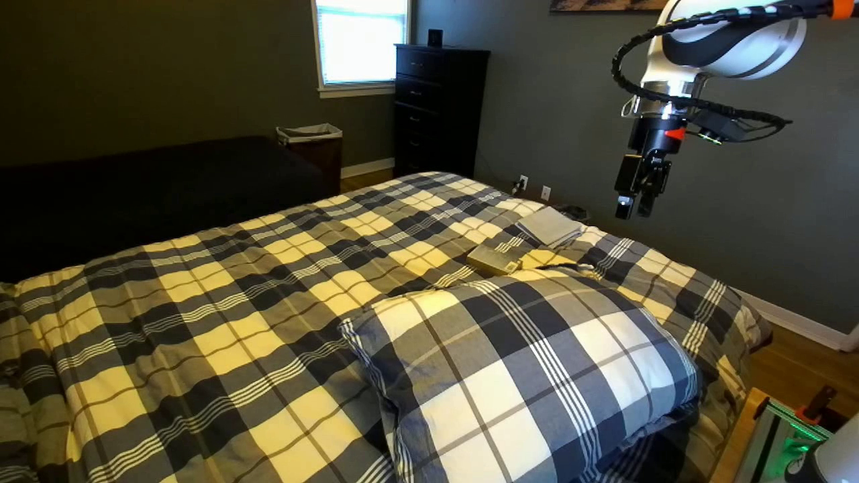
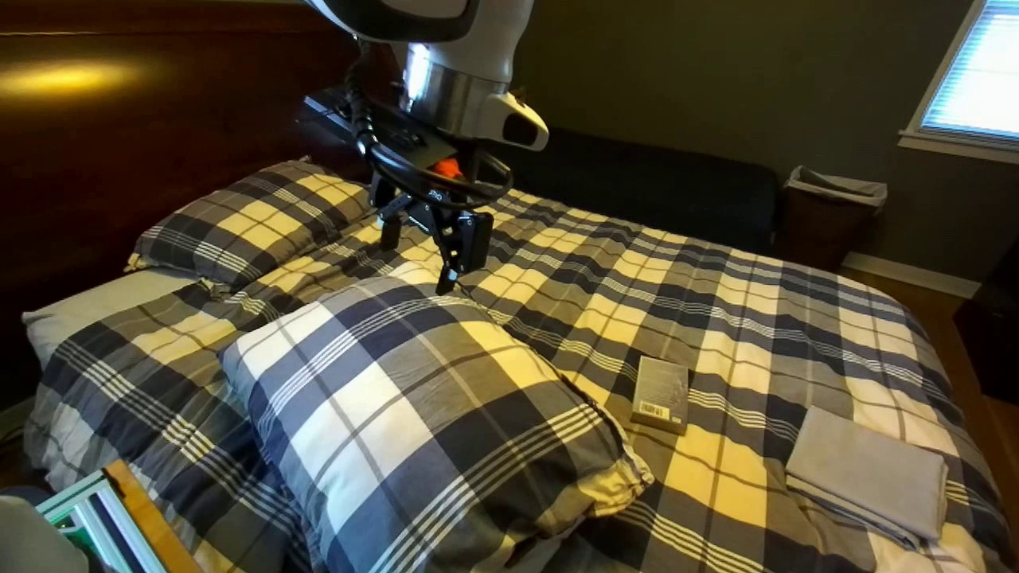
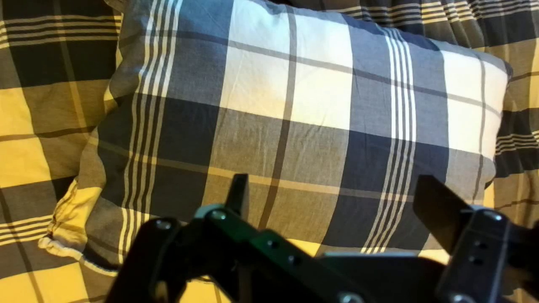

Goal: Take the remote control from under the pillow

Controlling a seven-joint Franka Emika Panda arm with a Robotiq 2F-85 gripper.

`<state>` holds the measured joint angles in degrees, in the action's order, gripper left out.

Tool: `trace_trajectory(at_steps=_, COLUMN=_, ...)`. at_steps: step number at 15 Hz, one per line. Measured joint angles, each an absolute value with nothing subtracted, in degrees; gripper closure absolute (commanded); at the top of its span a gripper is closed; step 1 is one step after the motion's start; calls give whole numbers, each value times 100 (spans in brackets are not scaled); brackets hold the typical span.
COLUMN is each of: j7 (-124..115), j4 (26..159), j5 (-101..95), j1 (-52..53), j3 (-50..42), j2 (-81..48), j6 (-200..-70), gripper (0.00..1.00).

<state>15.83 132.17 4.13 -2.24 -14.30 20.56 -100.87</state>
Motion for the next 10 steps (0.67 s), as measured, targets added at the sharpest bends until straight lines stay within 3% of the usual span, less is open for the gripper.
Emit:
trace_trajectory(at_steps=4, j7=1082, j4=13371, j5=398, j1=-462, j3=-1373, j2=2013, j6=-10312, gripper=0)
trace_trajectory(at_steps=10, j7=252, j4=14068, j5=386, j1=-1237, j3=-1495, j2=1802, j6=-11782, gripper=0)
